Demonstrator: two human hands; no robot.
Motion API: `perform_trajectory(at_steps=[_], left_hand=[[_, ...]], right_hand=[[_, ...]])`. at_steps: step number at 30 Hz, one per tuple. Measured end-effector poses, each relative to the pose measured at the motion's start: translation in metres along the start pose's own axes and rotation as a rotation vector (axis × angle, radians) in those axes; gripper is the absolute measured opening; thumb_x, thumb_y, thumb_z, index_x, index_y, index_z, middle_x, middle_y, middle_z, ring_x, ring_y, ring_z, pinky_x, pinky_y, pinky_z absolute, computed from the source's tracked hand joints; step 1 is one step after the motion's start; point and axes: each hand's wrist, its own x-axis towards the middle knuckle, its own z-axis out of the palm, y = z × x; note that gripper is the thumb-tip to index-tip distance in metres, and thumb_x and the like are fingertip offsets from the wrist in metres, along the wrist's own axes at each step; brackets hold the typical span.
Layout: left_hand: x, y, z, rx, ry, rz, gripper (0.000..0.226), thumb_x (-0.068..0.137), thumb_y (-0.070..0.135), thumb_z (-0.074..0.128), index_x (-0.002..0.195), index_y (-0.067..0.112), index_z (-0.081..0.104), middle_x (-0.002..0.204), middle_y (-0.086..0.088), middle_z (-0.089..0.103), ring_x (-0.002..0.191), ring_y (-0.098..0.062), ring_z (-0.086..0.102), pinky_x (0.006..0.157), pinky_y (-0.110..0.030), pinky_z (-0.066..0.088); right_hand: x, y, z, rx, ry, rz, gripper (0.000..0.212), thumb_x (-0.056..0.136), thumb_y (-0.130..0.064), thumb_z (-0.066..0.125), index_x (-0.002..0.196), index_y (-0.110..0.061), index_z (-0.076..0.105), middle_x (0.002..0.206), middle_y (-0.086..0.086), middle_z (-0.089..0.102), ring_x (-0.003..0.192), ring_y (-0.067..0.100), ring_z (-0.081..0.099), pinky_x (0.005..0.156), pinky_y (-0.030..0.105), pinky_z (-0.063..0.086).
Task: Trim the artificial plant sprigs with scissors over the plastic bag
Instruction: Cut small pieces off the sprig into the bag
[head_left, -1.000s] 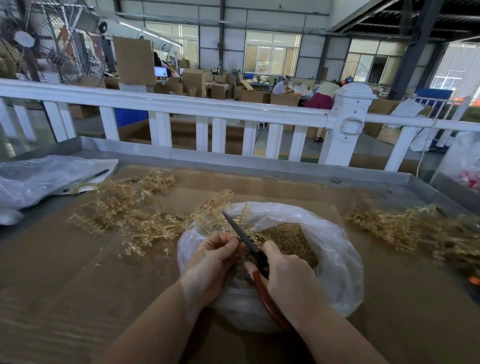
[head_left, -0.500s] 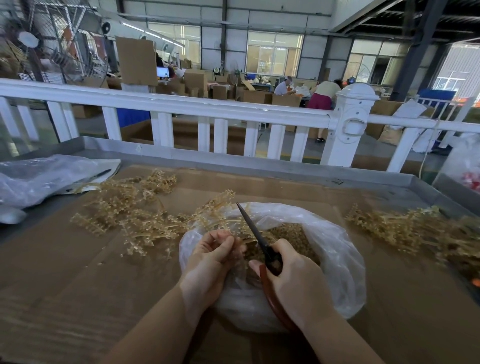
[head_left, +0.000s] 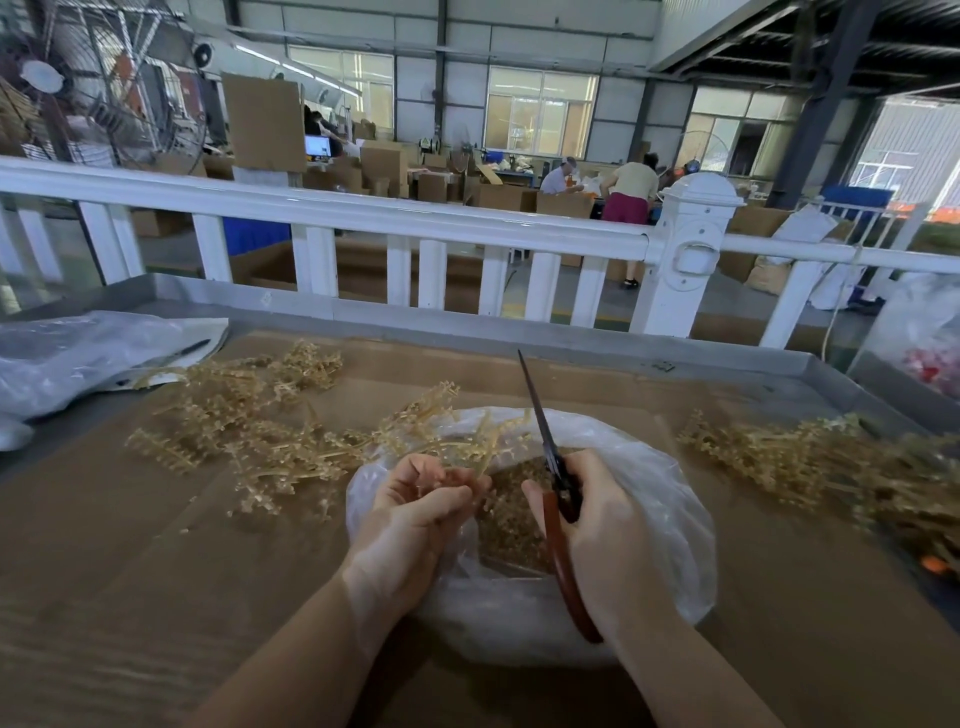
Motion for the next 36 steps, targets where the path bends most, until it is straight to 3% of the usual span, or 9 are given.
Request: perform_trajectory(at_steps=[6, 10, 12, 15, 20, 24, 26, 32, 36], left_hand=[[-0.002, 0.008, 0.016, 0.000, -0.052, -0.019, 0.026, 0.060, -0.017, 0.056, 0.068, 0.006, 0.048, 0.072, -0.013, 0.065, 0.075, -0.023, 0.071, 0.075, -0.031, 0.059], [-0.004, 0.009, 0.019, -0.031, -0.064, -0.062, 0.026, 0.062, -0.019, 0.055, 0.066, 0.006, 0.049, 0.076, -0.016, 0.066, 0.079, -0.023, 0.071, 0.068, -0.028, 0.059], [-0.006, 0.011, 0.019, -0.035, -0.072, -0.080, 0.028, 0.061, -0.020, 0.056, 0.069, 0.007, 0.049, 0.076, -0.015, 0.067, 0.079, -0.024, 0.072, 0.068, -0.029, 0.059], [-0.009, 0.015, 0.017, -0.069, -0.077, -0.135, 0.033, 0.062, -0.012, 0.062, 0.087, 0.007, 0.050, 0.080, -0.015, 0.070, 0.079, -0.025, 0.072, 0.072, -0.035, 0.060], [-0.008, 0.028, 0.019, -0.001, -0.055, -0.232, 0.051, 0.070, 0.035, 0.066, 0.114, 0.011, 0.058, 0.086, -0.015, 0.068, 0.079, -0.028, 0.069, 0.078, -0.046, 0.058], [-0.001, 0.031, 0.020, 0.226, -0.007, -0.210, 0.040, 0.063, 0.022, 0.074, 0.099, 0.008, 0.064, 0.079, -0.008, 0.065, 0.069, -0.018, 0.065, 0.065, -0.032, 0.058], [0.001, 0.030, 0.020, 0.343, -0.006, -0.196, 0.040, 0.055, 0.014, 0.079, 0.091, 0.007, 0.061, 0.081, -0.007, 0.065, 0.074, -0.020, 0.064, 0.073, -0.035, 0.056], [-0.001, 0.023, 0.022, 0.530, -0.055, -0.203, 0.073, 0.039, 0.009, 0.087, 0.104, 0.010, 0.053, 0.084, -0.012, 0.072, 0.079, -0.028, 0.069, 0.068, -0.037, 0.055], [-0.002, 0.022, 0.025, 0.714, -0.080, -0.167, 0.050, 0.041, 0.018, 0.090, 0.083, 0.007, 0.065, 0.072, -0.008, 0.070, 0.072, -0.023, 0.068, 0.065, -0.030, 0.054]], right_hand=[[0.014, -0.007, -0.001, 0.199, -0.124, 0.126, 0.022, 0.085, -0.023, 0.071, 0.104, -0.026, 0.059, 0.089, -0.014, 0.064, 0.084, -0.004, 0.059, 0.073, 0.007, 0.047], [0.023, -0.012, 0.004, 0.357, -0.110, 0.229, 0.028, 0.077, -0.019, 0.079, 0.090, -0.031, 0.058, 0.089, -0.001, 0.069, 0.082, 0.015, 0.068, 0.080, 0.038, 0.057], [0.026, -0.012, 0.003, 0.395, -0.074, 0.251, 0.030, 0.077, -0.015, 0.078, 0.089, -0.032, 0.056, 0.089, 0.002, 0.069, 0.081, 0.022, 0.068, 0.080, 0.043, 0.056], [0.030, -0.009, -0.001, 0.393, -0.038, 0.263, 0.031, 0.078, -0.009, 0.075, 0.089, -0.030, 0.056, 0.082, 0.001, 0.068, 0.072, 0.021, 0.068, 0.074, 0.039, 0.057], [0.035, -0.005, -0.013, 0.325, -0.113, 0.209, 0.034, 0.079, 0.000, 0.071, 0.089, -0.029, 0.055, 0.070, 0.001, 0.065, 0.050, 0.003, 0.058, 0.048, 0.015, 0.045], [0.036, -0.003, -0.017, 0.225, -0.129, 0.126, 0.029, 0.085, -0.006, 0.067, 0.085, -0.031, 0.054, 0.072, -0.004, 0.065, 0.060, 0.006, 0.060, 0.053, 0.012, 0.043], [0.035, -0.002, -0.017, 0.181, -0.134, 0.095, 0.030, 0.084, -0.006, 0.067, 0.086, -0.033, 0.054, 0.076, -0.008, 0.064, 0.068, 0.006, 0.061, 0.057, 0.011, 0.044], [0.035, 0.000, -0.014, 0.160, -0.135, 0.067, 0.022, 0.084, -0.007, 0.067, 0.094, -0.026, 0.060, 0.078, -0.007, 0.066, 0.074, 0.007, 0.063, 0.064, 0.014, 0.048], [0.032, 0.003, -0.011, 0.151, -0.111, 0.039, 0.020, 0.085, -0.010, 0.066, 0.092, -0.026, 0.060, 0.074, -0.005, 0.066, 0.071, 0.007, 0.062, 0.062, 0.017, 0.049]])
